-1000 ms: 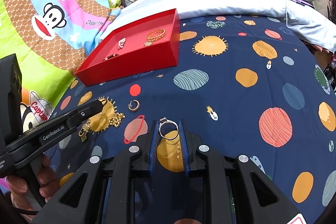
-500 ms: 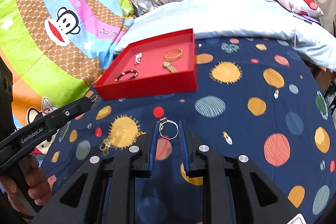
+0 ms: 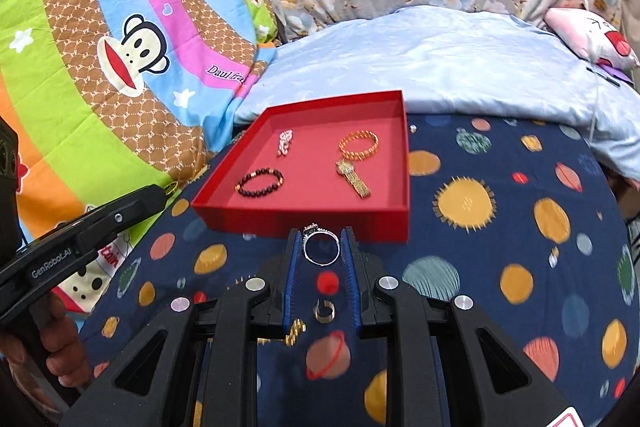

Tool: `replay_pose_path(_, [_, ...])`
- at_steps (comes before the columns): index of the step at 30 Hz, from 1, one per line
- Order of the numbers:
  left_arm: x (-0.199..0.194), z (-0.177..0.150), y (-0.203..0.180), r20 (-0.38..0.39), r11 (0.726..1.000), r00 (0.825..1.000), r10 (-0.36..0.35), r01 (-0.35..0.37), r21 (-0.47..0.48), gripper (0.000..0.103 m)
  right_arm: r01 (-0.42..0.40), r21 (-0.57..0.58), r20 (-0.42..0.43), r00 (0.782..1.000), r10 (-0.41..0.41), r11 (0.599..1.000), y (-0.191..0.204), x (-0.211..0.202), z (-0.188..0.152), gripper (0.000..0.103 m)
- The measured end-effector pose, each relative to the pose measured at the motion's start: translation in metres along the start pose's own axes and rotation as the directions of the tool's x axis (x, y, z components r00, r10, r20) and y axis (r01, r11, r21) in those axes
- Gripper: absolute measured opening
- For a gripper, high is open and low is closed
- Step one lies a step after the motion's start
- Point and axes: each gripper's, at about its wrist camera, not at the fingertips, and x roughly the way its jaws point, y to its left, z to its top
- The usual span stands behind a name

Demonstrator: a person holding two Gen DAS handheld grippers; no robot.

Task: Organize jewelry
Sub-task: 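Carry the silver ring and gold ring over the red tray with both tools, then open both tools to drop the rings into the red tray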

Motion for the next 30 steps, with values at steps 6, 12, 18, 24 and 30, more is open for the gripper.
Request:
replay_pose_path(6, [0.035,0.03,0.022,0.0,0.999,0.999,0.041,-0.041,0.001,0.014,-0.025,0.016,-0.013,1.0,0.026,1.0,-0.009,0.034,0.029,0.019])
replay_pose_path(12, [0.077,0.052,0.034,-0.015,0.996,0.996,0.085,-0.085,0.02,0.014,-0.016,0.031,-0.03,0.999,0.017,0.999,-0.023,0.074,0.055,0.019])
replay_pose_path(18, [0.124,0.064,0.043,-0.061,0.995,0.993,0.097,-0.096,0.019,0.014,-0.009,0.034,-0.079,0.997,0.011,0.999,-0.033,0.117,0.067,0.019])
replay_pose_path(24, [0.159,0.066,0.051,-0.095,0.991,0.987,0.133,-0.132,0.017,0.014,0.018,-0.001,-0.111,0.994,-0.018,1.0,-0.034,0.147,0.07,0.019])
replay_pose_path(30, [0.174,0.064,0.06,-0.108,0.988,0.982,0.155,-0.156,-0.002,0.014,0.032,-0.006,-0.101,0.994,-0.032,0.999,-0.036,0.151,0.07,0.019])
